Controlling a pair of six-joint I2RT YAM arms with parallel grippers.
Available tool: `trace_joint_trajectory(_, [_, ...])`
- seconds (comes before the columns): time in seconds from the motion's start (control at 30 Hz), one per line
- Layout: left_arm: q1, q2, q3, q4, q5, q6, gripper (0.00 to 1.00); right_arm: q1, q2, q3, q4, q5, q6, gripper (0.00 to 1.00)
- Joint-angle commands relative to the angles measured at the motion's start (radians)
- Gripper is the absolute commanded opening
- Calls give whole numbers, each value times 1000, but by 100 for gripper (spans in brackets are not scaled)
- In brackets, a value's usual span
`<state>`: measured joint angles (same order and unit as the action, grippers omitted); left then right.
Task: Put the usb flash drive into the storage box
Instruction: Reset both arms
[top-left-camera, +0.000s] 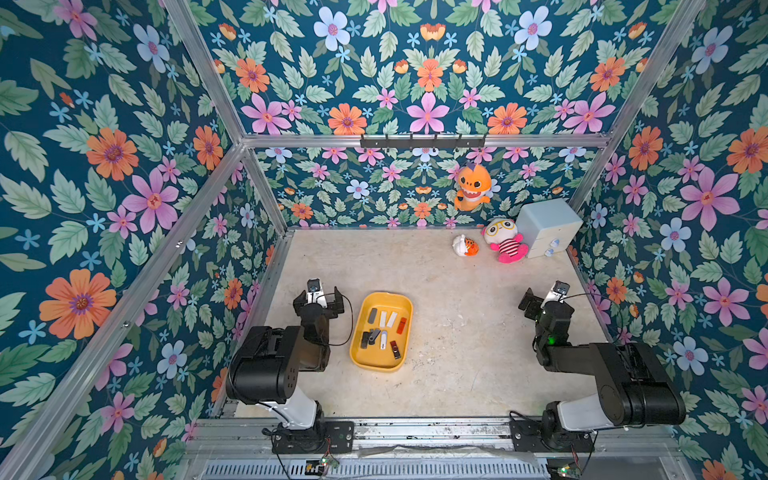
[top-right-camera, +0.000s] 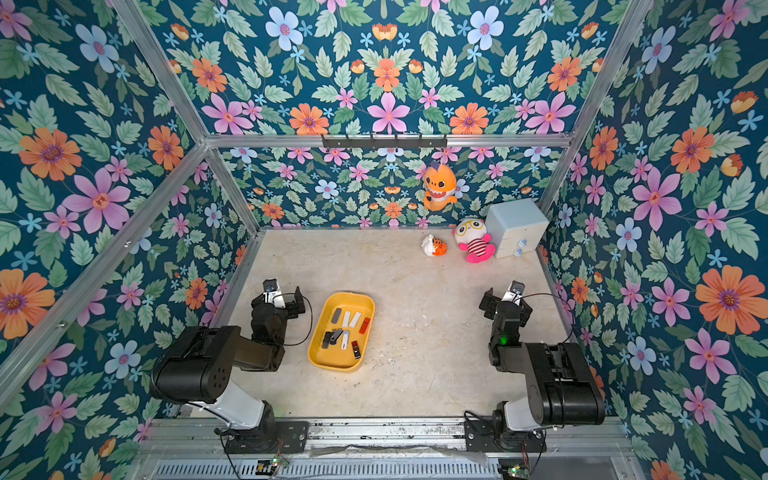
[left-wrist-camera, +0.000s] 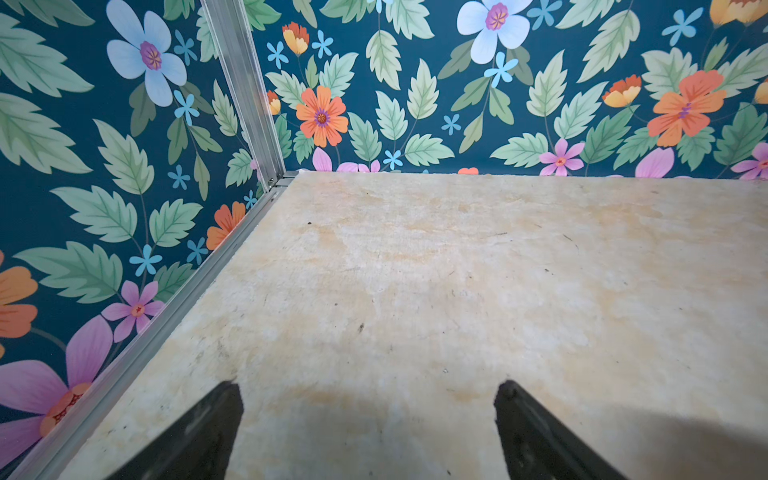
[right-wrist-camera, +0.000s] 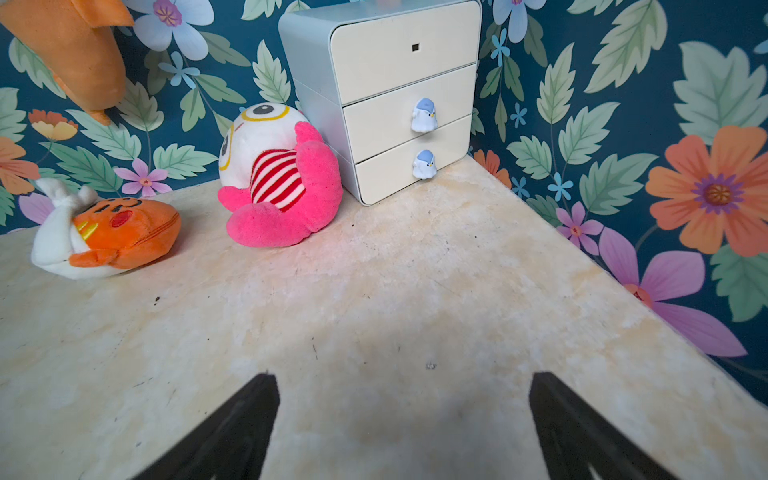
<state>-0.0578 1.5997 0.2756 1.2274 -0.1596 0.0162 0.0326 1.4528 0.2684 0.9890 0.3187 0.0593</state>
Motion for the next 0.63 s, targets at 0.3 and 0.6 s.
trace_joint_trajectory(0.3, [4,0,4,1,4,-9,99,1,0,2,7,0,4,99])
trace_joint_trajectory(0.6, [4,-1,4,1,5,-9,99,0,0,3,6,-8,4,99])
